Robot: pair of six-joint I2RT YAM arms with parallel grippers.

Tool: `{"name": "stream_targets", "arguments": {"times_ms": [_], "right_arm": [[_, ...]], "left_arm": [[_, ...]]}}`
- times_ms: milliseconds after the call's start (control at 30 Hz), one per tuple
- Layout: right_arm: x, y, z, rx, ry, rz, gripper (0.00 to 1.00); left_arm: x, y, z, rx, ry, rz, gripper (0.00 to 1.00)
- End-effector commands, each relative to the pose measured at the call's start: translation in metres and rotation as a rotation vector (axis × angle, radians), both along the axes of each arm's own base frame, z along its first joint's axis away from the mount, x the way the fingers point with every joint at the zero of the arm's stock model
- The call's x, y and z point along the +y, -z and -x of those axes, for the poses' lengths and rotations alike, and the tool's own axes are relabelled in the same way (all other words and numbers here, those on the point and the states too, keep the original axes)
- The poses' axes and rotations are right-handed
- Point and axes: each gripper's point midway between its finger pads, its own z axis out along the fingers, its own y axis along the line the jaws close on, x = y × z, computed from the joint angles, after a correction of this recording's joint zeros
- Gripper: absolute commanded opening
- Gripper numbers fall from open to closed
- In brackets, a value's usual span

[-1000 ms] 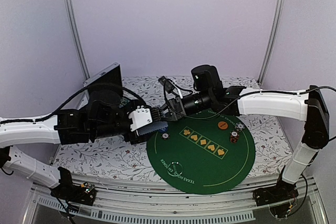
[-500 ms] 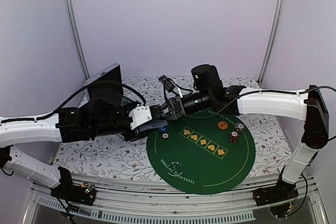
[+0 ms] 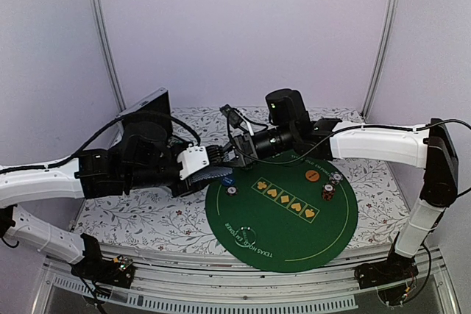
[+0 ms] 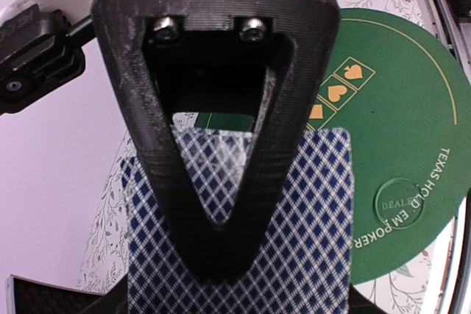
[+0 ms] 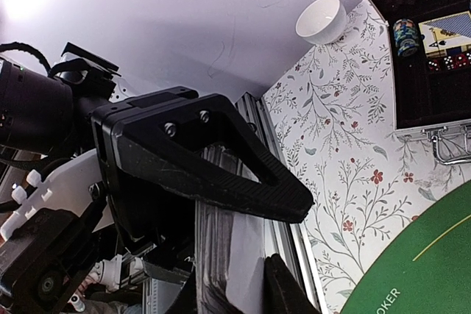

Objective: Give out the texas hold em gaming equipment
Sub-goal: Pass from the right arm to the left, then pass from the left arm to the right

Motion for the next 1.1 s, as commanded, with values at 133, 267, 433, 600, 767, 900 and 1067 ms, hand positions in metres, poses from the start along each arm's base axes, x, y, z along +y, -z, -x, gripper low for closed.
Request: {"name": "stream_targets", "arguments": {"times_ms": [133, 267, 433, 600, 767, 900, 1067], "right_arm": [[0.005, -0.011, -0.002, -0.023, -0.015, -0.036, 0.35], [-0.001, -0.005, -0.009, -0.021, 0.015, -0.016, 0.37], [-0.006, 0.002, -0.012, -0.014, 0.034, 0.007, 0.40], [-0.008, 0.009, -0.014, -0.021, 0.050, 0.037, 0.45], [-0.010, 0.015, -0.014, -0.016, 0.046, 0.049, 0.45], [-0.012, 0.012, -0.014, -0.023, 0.044, 0.046, 0.53], [-0.010, 0.021, -0.013, -0.006, 0.035, 0.061, 0.59]], "left_arm": [[0.001, 0.001, 0.006, 0.023, 0.031, 0.011, 0.49], [0.001, 0.003, 0.007, 0.029, 0.034, 0.010, 0.49], [0.002, 0.006, 0.007, 0.040, 0.032, 0.002, 0.47], [0.002, 0.008, 0.006, 0.049, 0.028, -0.006, 0.47], [0.003, 0.010, 0.006, 0.052, 0.027, -0.013, 0.45], [0.002, 0.011, 0.006, 0.051, 0.029, -0.016, 0.45], [0.002, 0.011, 0.005, 0.048, 0.026, -0.018, 0.43]]}}
